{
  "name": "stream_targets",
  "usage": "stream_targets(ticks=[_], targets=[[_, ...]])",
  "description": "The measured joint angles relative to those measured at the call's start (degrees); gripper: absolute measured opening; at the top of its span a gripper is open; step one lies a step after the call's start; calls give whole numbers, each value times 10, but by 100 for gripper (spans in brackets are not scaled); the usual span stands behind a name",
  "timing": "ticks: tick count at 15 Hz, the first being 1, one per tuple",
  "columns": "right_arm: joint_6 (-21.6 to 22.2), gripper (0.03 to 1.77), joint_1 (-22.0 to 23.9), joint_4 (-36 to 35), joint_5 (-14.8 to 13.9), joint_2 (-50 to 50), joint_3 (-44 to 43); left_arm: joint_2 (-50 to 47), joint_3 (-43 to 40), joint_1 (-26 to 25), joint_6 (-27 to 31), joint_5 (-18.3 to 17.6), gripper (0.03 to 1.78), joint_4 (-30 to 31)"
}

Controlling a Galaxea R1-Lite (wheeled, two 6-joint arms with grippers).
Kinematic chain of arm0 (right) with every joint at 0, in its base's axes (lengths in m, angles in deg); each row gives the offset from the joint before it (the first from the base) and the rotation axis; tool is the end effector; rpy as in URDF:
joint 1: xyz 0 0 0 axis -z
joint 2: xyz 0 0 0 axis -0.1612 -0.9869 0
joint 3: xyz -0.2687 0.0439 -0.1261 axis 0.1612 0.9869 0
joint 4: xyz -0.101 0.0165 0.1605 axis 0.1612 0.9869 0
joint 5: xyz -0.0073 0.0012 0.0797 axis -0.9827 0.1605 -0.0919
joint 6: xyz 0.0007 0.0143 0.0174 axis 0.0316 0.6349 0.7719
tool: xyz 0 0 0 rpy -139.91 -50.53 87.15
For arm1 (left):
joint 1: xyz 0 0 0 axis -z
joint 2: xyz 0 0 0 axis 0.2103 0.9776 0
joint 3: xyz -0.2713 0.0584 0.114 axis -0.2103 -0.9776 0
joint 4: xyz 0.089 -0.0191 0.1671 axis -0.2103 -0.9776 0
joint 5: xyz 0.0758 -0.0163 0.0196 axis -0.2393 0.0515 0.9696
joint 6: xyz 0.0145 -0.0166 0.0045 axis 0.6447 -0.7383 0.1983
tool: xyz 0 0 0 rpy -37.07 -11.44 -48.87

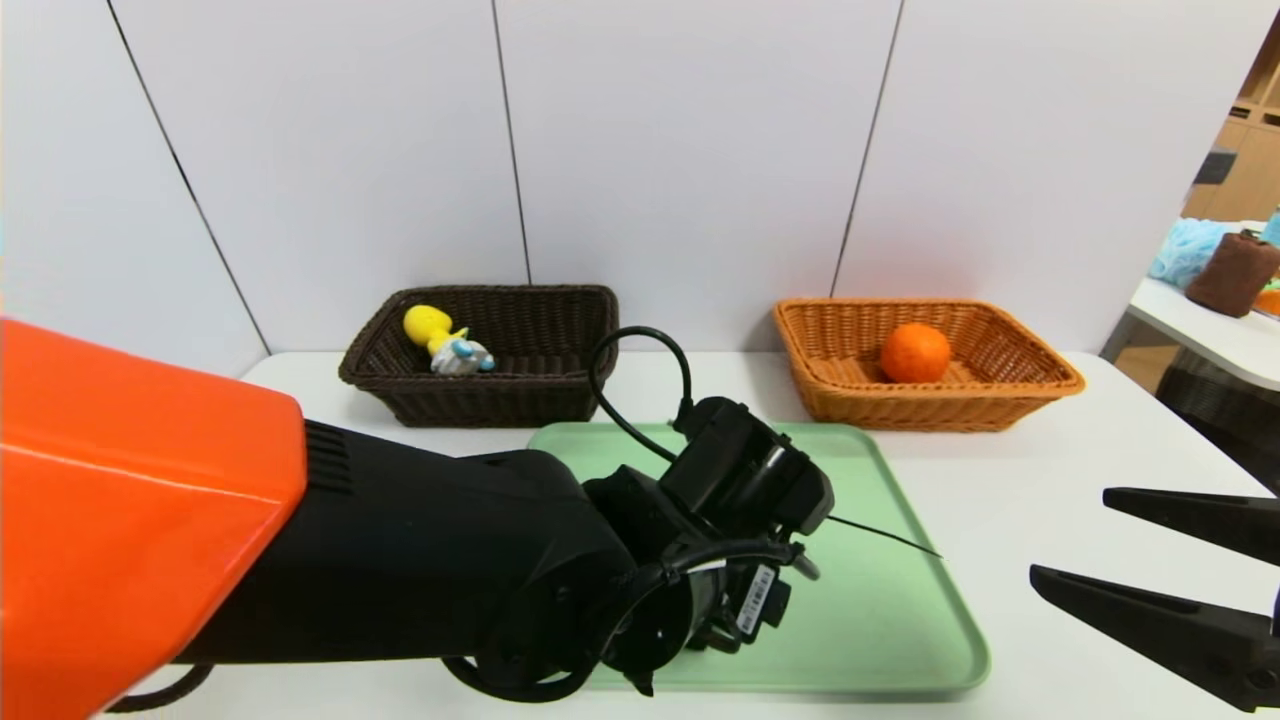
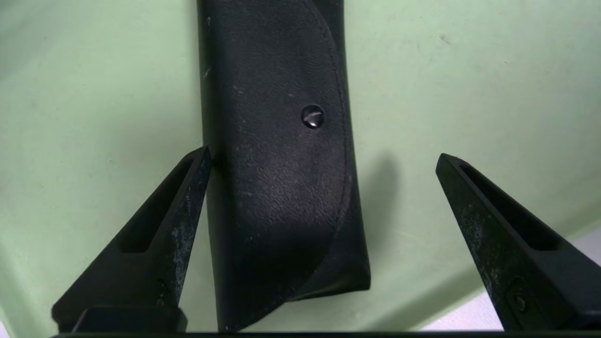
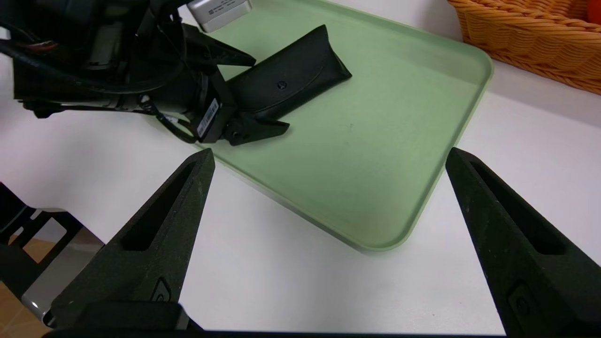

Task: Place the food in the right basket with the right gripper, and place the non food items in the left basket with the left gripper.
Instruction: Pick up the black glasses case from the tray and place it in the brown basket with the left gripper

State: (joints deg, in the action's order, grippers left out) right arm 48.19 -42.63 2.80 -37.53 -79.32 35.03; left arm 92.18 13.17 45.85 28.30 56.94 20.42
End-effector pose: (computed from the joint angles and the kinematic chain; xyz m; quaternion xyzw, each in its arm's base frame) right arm 0.0909 0.0606 0.2331 0.0020 0.1993 0.2843 0.9378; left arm 0.2073 -0.3162 0.1449 0.1066 0.3321 -0.2464 0.9042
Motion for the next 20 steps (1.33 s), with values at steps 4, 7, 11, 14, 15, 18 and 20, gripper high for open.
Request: stream_targets(ticks=[4, 7, 11, 14, 15, 18, 20], targets=[[-1, 170, 0, 0, 1, 1, 0, 12, 15, -22, 11, 1, 169, 6], [0, 170, 0, -1, 1, 3, 2, 21, 25, -35, 22, 0, 169, 17], [0, 170, 0, 1, 1, 8, 4, 38, 40, -39, 22, 0, 169, 18], [0, 170, 0, 3, 1, 13, 6, 51, 44, -38, 19, 1, 169, 18], [0, 170, 0, 3, 1, 15, 8, 55, 44, -39, 19, 1, 169, 18], [0, 170, 0, 1, 1, 17, 11, 61, 44, -38, 17, 1, 169, 18], [0, 170, 0, 1, 1, 17, 11, 65, 42, -39, 16, 1, 169, 19]])
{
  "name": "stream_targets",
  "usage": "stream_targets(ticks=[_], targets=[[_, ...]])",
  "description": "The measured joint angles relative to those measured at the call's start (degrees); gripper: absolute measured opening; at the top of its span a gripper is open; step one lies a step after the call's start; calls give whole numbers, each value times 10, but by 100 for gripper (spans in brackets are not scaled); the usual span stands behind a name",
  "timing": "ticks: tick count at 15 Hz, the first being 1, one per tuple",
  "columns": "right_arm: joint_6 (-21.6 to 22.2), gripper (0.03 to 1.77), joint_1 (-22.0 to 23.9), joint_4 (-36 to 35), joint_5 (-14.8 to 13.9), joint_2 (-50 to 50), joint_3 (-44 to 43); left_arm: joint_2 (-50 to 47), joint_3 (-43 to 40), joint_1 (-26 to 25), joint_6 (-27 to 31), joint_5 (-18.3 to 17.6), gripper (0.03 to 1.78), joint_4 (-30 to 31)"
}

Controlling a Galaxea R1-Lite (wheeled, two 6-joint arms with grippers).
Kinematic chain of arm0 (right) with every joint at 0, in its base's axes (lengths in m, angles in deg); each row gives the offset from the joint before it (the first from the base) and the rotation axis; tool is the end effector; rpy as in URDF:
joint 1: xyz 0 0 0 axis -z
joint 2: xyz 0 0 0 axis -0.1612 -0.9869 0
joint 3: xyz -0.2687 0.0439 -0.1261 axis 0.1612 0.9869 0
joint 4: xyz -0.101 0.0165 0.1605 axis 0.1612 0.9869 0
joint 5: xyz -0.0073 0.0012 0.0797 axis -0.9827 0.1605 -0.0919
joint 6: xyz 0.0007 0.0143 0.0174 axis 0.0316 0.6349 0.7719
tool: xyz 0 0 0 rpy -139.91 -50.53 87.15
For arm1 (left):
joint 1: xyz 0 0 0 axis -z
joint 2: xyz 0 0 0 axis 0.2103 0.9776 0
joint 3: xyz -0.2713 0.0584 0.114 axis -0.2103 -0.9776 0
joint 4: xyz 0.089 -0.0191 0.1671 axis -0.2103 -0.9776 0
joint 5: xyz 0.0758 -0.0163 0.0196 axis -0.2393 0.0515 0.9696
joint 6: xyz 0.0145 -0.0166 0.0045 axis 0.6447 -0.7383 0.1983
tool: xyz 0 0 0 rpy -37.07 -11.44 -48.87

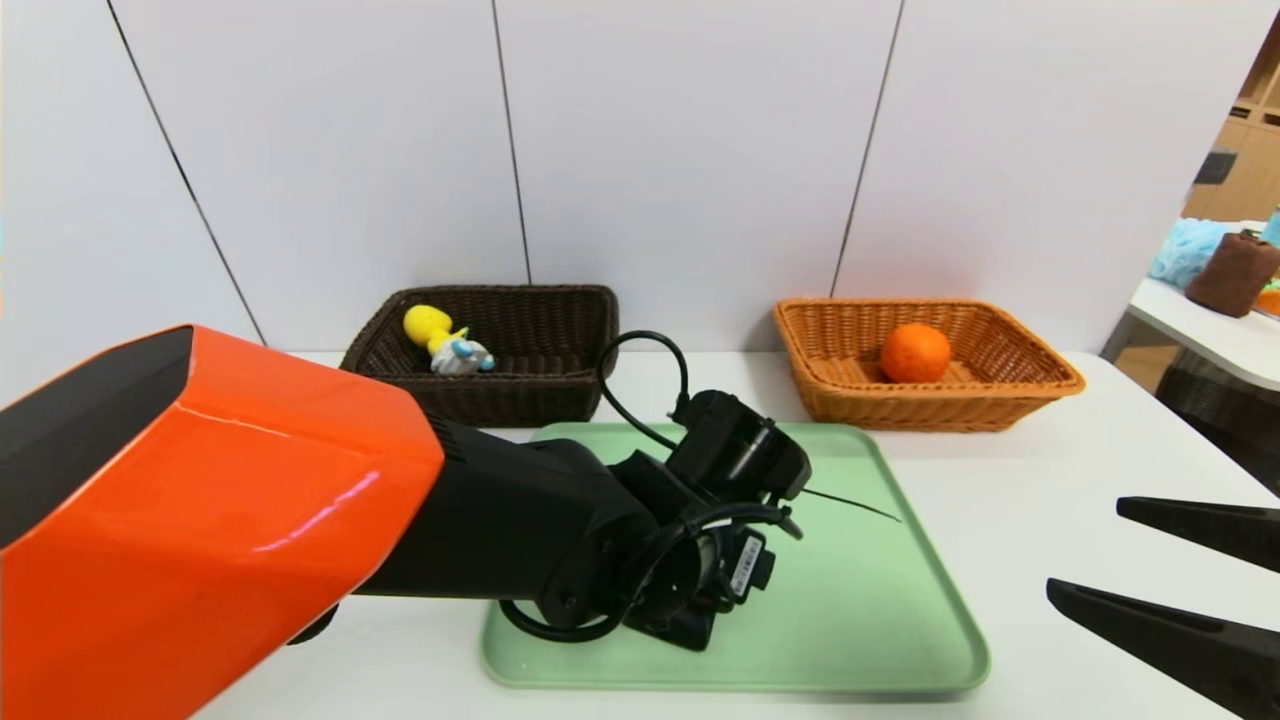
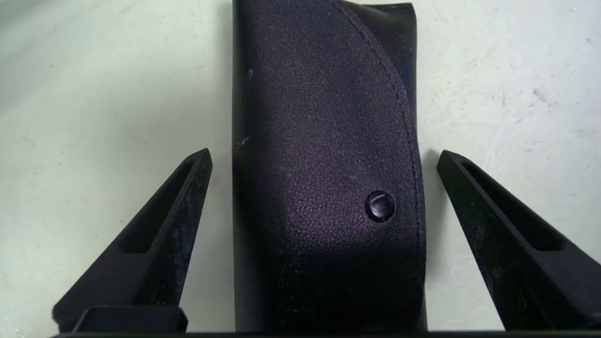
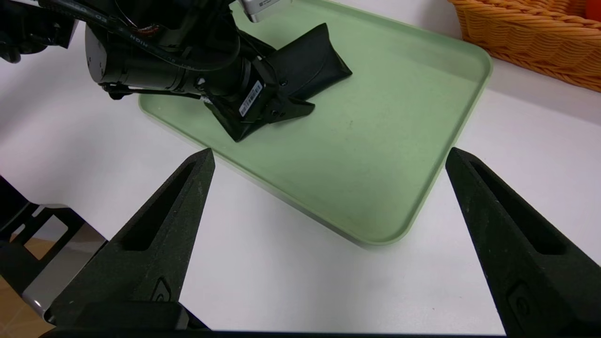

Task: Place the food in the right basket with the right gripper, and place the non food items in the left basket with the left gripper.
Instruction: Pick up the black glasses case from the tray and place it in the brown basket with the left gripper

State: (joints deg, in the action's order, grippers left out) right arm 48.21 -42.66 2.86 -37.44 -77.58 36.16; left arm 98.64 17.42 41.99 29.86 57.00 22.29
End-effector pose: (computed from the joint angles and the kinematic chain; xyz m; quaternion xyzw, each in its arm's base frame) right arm 0.0848 0.0567 0.2306 0.0036 0.1949 0.2857 0.9383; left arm 0.2440 -0.3235 0.1217 0.1097 0.3345 -0.2193 0.9099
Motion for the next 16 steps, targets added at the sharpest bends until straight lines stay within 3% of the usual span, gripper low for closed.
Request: stream_targets(ticks=[5, 8, 11, 16], targets=[[0, 170, 0, 1, 0, 4, -4, 5, -6, -1, -3, 0, 169, 2], [0, 170, 1, 0, 0, 4, -5, 3, -10, -2, -3, 0, 126, 1], [-1, 170, 1, 0, 0, 4, -6, -2, -12, -2, -2, 0, 94, -2], [0, 170, 1, 1, -1, 4, -5, -19, -11, 4, 1, 0, 67, -4]])
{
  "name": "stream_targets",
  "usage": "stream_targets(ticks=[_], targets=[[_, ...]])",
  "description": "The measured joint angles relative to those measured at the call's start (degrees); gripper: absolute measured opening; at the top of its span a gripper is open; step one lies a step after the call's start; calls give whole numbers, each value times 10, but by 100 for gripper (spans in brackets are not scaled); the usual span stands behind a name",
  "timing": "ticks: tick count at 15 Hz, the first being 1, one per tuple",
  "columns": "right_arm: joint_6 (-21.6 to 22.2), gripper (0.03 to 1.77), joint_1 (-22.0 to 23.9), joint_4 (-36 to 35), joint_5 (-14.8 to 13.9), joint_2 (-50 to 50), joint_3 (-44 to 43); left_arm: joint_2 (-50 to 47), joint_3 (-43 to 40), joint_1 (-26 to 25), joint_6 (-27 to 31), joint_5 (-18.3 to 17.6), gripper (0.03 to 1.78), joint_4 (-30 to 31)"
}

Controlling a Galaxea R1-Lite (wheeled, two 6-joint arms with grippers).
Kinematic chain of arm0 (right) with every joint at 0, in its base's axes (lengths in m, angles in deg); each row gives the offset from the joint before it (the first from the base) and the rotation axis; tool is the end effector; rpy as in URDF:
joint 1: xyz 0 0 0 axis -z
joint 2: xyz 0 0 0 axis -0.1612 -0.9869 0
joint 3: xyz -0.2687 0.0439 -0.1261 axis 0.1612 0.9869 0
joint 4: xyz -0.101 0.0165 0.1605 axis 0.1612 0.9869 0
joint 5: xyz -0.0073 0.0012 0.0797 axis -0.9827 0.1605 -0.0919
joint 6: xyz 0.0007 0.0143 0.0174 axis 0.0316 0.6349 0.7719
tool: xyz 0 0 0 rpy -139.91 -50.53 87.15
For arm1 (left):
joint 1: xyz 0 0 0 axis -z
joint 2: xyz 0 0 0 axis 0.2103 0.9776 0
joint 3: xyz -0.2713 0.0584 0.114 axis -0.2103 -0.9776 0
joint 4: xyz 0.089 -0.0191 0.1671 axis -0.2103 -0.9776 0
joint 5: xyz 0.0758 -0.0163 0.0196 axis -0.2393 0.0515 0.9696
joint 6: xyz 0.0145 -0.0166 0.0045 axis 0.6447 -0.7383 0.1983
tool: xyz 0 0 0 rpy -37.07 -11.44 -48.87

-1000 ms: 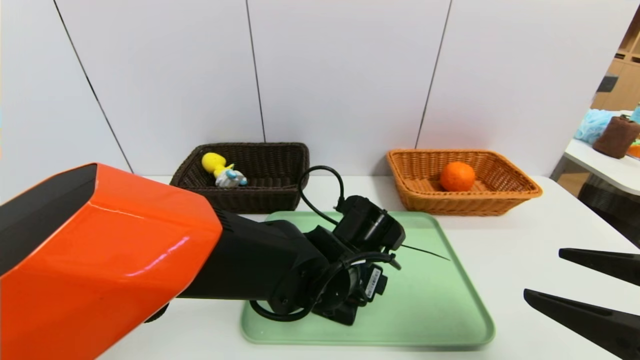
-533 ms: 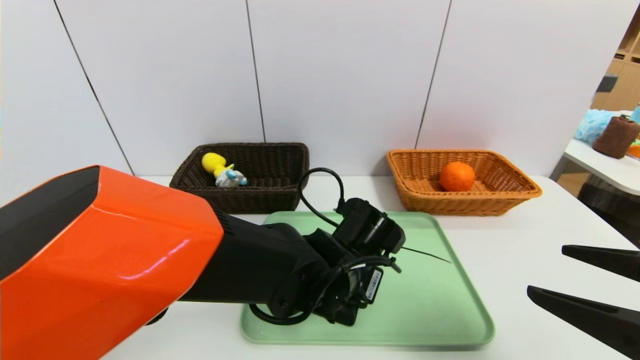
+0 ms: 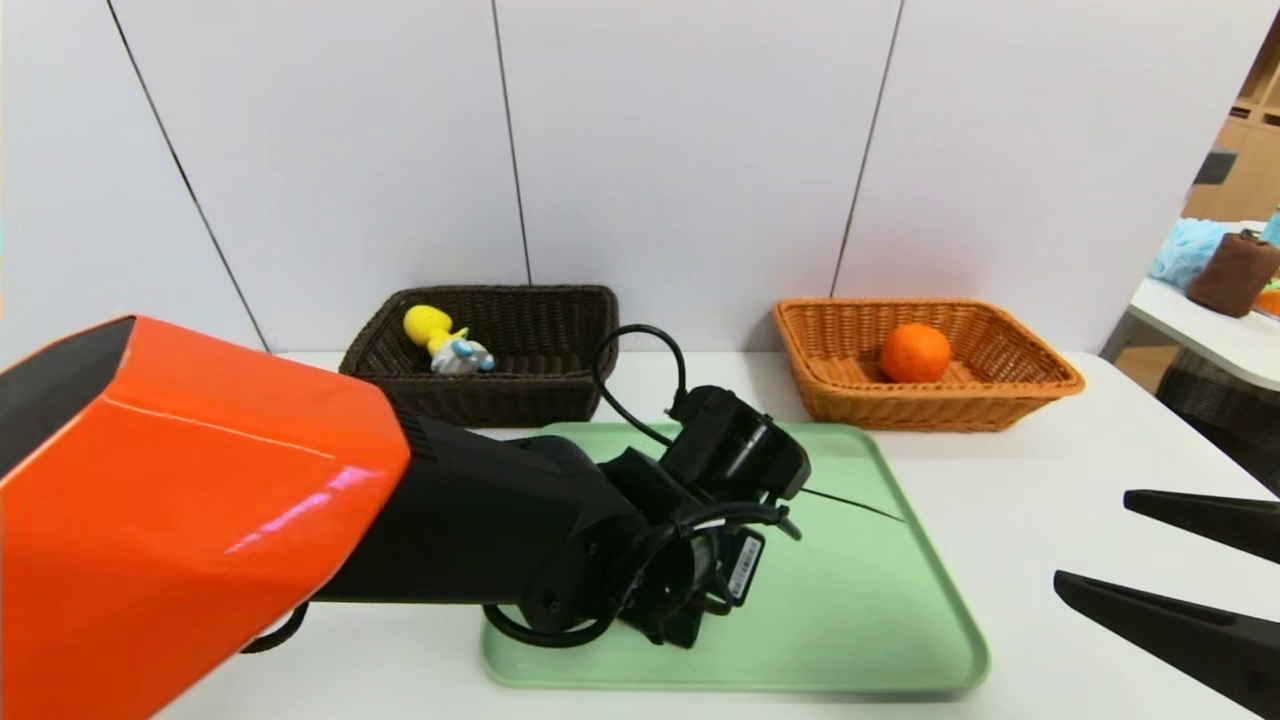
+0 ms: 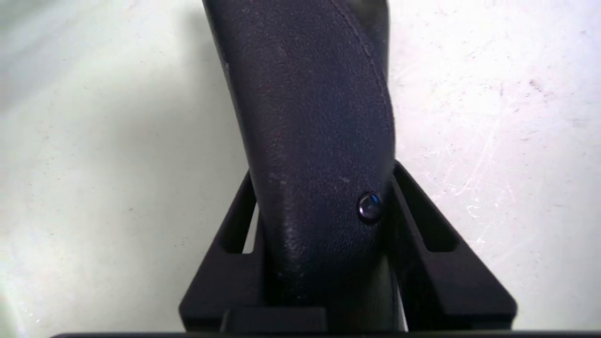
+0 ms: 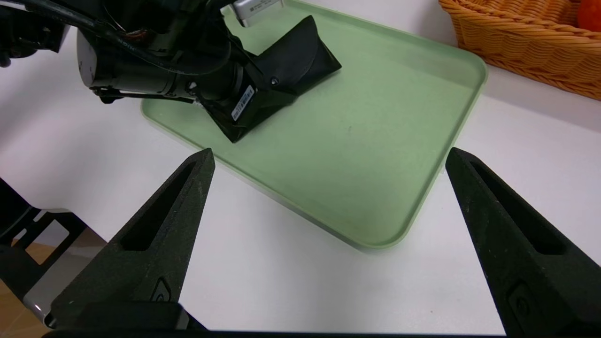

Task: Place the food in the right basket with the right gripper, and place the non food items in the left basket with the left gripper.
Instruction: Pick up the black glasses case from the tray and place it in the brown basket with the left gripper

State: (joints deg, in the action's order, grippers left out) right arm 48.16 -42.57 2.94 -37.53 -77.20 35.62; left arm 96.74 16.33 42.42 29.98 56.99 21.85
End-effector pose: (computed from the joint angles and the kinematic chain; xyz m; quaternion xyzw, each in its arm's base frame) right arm 0.0836 0.0557 0.2338 0.0052 0.1878 0.2851 0.9399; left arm 0.2374 -0.3194 0.1297 0.1100 0.3316 -0.2238 0.9099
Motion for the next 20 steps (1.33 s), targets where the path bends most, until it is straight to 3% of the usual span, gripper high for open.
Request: stream_targets(ticks=[2, 11, 20], targets=[[0, 170, 0, -1, 0, 0, 0, -9, 0, 8, 0, 0, 58, 1], [0, 170, 0, -1, 1, -4, 0, -55, -19, 33, 11, 0, 54, 2], [0, 170, 1, -3, 1, -13, -1, -236, -24, 16, 224, -10, 52, -39]])
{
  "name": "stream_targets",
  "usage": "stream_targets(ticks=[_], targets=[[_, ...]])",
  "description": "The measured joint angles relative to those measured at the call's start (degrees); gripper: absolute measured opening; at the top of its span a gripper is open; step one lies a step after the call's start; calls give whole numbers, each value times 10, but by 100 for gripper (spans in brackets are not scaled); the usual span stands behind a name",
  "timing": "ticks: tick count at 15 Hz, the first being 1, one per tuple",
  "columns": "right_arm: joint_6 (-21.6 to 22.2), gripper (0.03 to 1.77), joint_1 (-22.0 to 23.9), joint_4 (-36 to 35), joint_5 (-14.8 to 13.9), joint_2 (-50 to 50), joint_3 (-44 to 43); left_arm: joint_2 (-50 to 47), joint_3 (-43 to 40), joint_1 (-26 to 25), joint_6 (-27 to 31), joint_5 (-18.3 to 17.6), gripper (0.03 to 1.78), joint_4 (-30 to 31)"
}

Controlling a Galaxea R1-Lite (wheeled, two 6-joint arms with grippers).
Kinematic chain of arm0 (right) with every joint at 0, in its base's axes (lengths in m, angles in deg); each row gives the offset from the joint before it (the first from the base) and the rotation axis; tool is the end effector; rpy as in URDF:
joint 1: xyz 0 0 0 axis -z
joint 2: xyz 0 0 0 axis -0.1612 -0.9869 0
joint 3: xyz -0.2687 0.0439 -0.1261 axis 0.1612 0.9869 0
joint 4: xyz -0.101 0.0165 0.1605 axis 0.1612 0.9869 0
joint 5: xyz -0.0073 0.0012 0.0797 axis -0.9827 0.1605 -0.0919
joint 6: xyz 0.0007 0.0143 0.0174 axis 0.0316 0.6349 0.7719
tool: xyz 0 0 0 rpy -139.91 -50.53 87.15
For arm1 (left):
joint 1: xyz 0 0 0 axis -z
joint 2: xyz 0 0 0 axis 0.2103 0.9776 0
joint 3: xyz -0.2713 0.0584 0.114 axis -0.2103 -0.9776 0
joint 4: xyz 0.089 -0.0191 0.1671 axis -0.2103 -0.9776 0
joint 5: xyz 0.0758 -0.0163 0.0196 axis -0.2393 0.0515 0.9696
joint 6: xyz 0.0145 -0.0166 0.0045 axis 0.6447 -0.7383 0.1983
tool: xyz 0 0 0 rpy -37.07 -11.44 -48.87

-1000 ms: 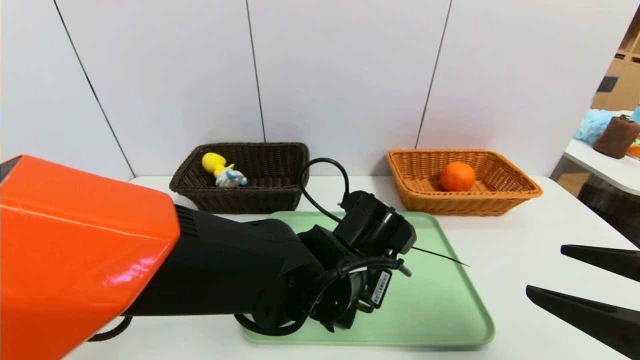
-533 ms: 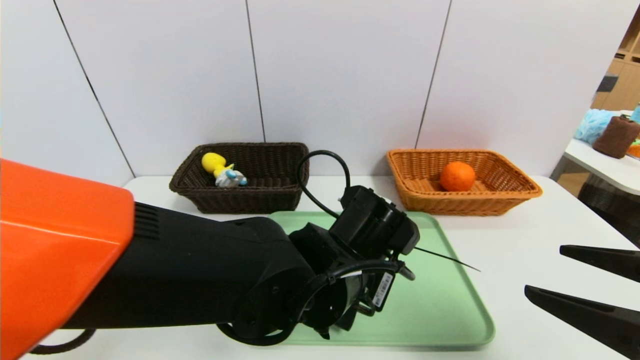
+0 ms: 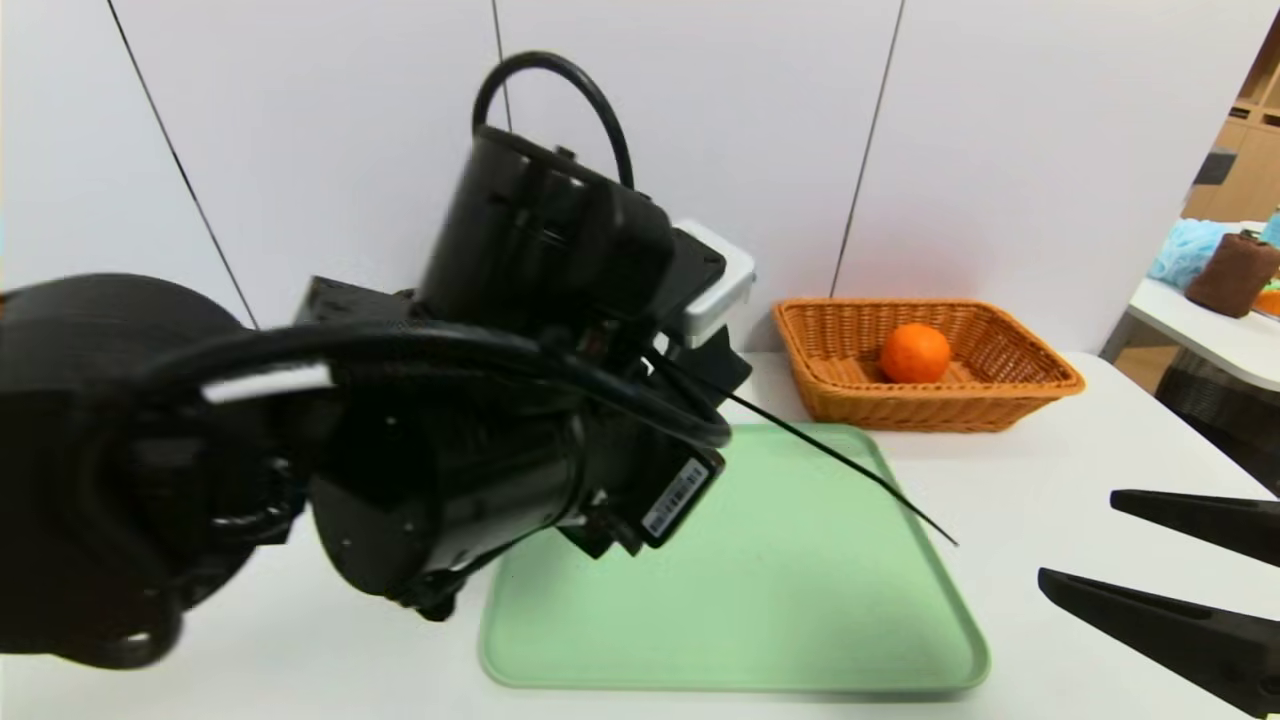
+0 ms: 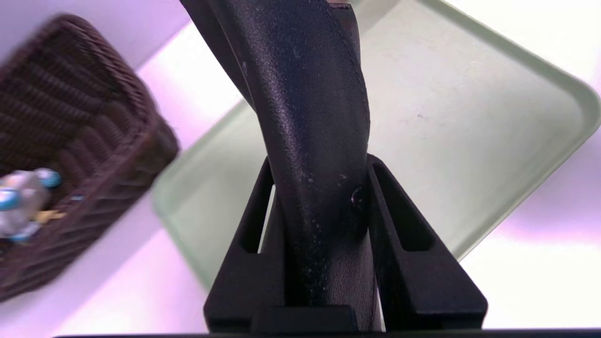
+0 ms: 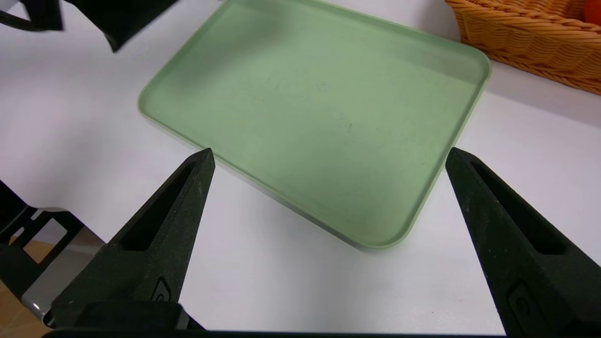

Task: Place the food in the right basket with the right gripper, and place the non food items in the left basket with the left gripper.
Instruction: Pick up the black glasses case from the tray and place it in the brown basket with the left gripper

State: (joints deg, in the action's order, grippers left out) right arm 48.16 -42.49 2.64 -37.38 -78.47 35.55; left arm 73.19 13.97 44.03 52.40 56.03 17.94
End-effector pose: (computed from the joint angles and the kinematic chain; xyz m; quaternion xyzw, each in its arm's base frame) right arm 0.0881 0.0586 0.2324 0.0034 0.1953 0.2849 0.9385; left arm 0.1786 -0.2523 0.2599 0.2003 0.1658 -0.3112 0.9141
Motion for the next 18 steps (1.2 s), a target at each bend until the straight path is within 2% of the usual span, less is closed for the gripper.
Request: stream_targets(ticks=[4, 7, 10, 15, 18], targets=[[0, 170, 0, 0, -1, -3, -2, -66, -14, -67, 123, -50, 51, -44], [-1, 170, 0, 0, -3, -3, -2, -96, -19, -152, 224, -108, 51, -68], [0, 170, 0, 0, -4, -1, -2, -109, -7, -226, 296, -171, 51, -91], [0, 170, 0, 0, -5, 2, -1, -103, 58, -305, 422, -247, 51, -149], [0, 170, 0, 0, -5, 5, 0, -77, 115, -341, 489, -271, 49, -184]])
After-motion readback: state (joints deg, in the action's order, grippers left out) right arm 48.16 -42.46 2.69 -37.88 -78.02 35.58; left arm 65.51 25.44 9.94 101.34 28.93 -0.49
